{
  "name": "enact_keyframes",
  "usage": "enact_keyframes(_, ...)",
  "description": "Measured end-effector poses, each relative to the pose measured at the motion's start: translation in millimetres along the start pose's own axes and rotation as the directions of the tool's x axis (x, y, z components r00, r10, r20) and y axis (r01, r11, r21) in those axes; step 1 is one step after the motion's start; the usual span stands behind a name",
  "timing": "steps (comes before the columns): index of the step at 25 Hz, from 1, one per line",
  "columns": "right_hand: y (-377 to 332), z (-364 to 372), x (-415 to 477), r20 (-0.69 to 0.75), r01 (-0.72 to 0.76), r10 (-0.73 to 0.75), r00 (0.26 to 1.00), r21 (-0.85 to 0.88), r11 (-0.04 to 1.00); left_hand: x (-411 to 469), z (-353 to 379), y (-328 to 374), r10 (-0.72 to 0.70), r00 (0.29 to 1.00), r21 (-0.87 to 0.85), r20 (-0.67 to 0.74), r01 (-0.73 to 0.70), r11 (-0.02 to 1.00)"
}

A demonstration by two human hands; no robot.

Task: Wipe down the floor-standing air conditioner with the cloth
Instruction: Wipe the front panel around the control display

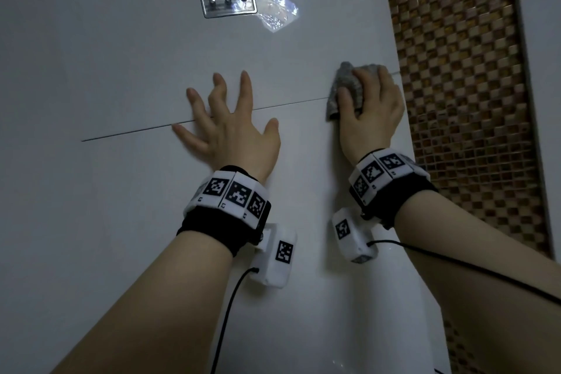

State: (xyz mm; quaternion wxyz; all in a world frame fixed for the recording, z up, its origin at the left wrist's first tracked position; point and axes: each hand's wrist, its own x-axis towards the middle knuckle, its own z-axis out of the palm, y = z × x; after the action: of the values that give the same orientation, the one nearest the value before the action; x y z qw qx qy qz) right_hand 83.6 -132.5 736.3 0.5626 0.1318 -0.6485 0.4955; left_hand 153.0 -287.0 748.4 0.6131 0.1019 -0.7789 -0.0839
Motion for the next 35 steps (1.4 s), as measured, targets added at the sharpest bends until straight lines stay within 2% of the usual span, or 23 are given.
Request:
enact_keyframes(2,2.5,0.5,-1.9,0.070,0.155,-0.157,0.985,0.032,0.987,0.1,-0.2,-0.1,-0.013,1.000,-0.015,-0.009,0.013,1.000)
enact_keyframes(3,4.0,-1.7,3.2,0.076,0.185,-0.188,0.979,0.048,0.982,0.0,-0.2,0.0,-0.011,1.000,-0.012,-0.012,0.011,1.000)
enact_keyframes(7,-3.8,-1.7,30.3,-0.023,-0.004,0.004,1.000,-0.001,1.000,-1.4,-0.4,-0.4,-0.003,1.000,0.012,0.002,0.003,1.000)
enact_keyframes(8,-6.8,1.0,29.8,-0.017,0.004,-0.005,1.000,-0.014,1.000,-1.6,-0.1,-0.2,-0.004,1.000,0.012,0.002,0.004,1.000)
enact_keyframes(11,-6.9,3.6,27.2,0.055,0.179,-0.180,0.982,0.015,0.984,-0.5,-0.8,0.8,-0.011,1.000,-0.005,-0.003,0.011,1.000)
enact_keyframes(12,-5.6,1.7,30.5,0.057,0.188,-0.189,0.980,0.028,0.982,-1.0,-1.0,1.0,-0.013,1.000,-0.004,0.001,0.013,1.000)
enact_keyframes(16,-13.7,1.0,36.8,0.005,0.037,-0.037,0.999,-0.018,0.999,0.8,-4.9,3.9,-0.049,0.999,-0.022,0.000,0.049,0.999)
enact_keyframes(20,-10.7,2.0,30.8,0.095,0.212,-0.213,0.972,0.020,0.977,28.3,-8.3,13.1,-0.077,0.997,0.004,-0.028,0.077,0.997)
enact_keyframes(21,-8.5,-0.6,38.0,0.092,0.210,-0.212,0.973,0.024,0.977,32.4,-7.5,15.1,-0.072,0.997,0.032,-0.024,0.073,0.997)
enact_keyframes(25,-19.0,3.0,58.4,-0.003,-0.012,0.012,1.000,-0.003,1.000,31.6,-2.6,14.9,-0.062,0.998,0.066,-0.033,0.064,0.996)
enact_keyframes(29,-22.6,7.4,55.9,0.052,0.208,-0.208,0.977,0.004,0.978,32.6,-4.0,14.0,-0.057,0.998,0.058,-0.039,0.059,0.997)
enact_keyframes(30,-20.7,4.1,59.8,0.042,0.199,-0.200,0.979,0.019,0.980,32.6,-4.0,14.3,-0.055,0.998,0.055,-0.037,0.057,0.997)
enact_keyframes(33,-25.8,2.2,64.2,-0.002,0.056,-0.056,0.998,-0.004,0.998,31.3,-4.1,14.9,-0.056,0.998,0.052,-0.034,0.058,0.997)
enact_keyframes(35,-37.2,8.8,54.7,0.053,0.130,-0.129,0.990,-0.010,0.991,32.1,-5.6,14.9,-0.056,0.998,0.051,-0.031,0.057,0.997)
